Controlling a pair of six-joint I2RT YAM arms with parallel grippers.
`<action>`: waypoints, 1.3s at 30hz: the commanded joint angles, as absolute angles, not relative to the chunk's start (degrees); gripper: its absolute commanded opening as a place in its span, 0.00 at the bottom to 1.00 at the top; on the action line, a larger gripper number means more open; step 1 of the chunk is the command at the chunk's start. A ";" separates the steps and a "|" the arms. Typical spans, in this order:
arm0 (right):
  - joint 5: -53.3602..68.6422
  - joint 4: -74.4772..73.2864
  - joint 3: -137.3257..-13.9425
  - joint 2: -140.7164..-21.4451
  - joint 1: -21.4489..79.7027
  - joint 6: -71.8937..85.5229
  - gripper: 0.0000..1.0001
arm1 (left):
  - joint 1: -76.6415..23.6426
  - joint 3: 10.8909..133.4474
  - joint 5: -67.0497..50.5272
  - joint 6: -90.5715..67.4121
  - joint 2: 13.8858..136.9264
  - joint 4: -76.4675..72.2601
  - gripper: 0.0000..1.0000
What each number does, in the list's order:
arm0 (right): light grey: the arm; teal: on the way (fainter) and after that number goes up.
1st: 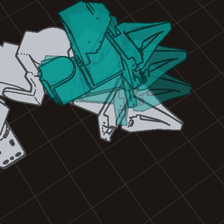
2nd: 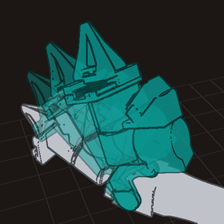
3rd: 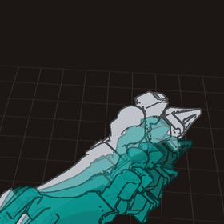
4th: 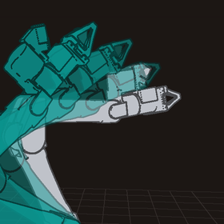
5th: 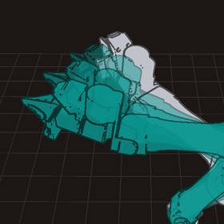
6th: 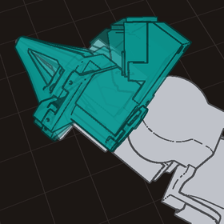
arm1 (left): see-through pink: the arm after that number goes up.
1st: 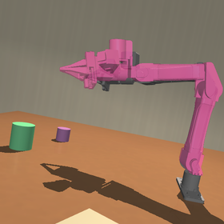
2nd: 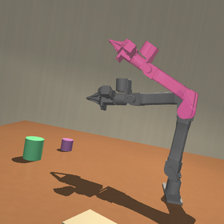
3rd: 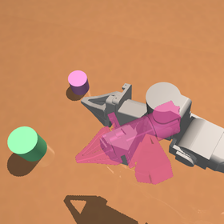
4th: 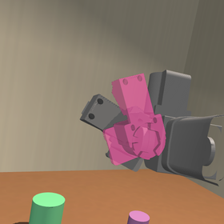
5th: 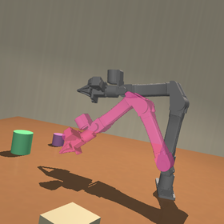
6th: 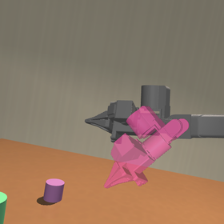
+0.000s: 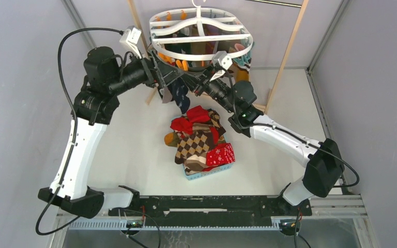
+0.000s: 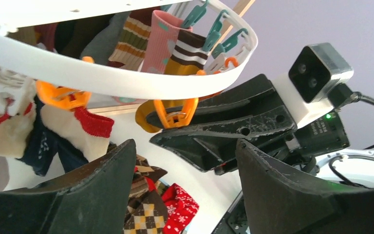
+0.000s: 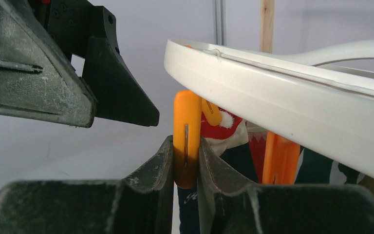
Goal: Clip the socks to the hanger
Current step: Open the clamp at the hanger.
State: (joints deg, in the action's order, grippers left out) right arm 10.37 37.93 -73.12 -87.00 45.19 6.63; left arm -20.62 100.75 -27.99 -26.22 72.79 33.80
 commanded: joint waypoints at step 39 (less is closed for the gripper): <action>7.69 37.79 -73.97 -85.17 48.25 1.06 0.41 | -20.92 111.33 -25.87 -25.88 80.98 33.37 0.05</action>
State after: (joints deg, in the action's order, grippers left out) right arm 6.15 39.03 -74.22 -88.86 47.03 3.01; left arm -21.15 108.36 -27.18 -26.96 81.76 34.70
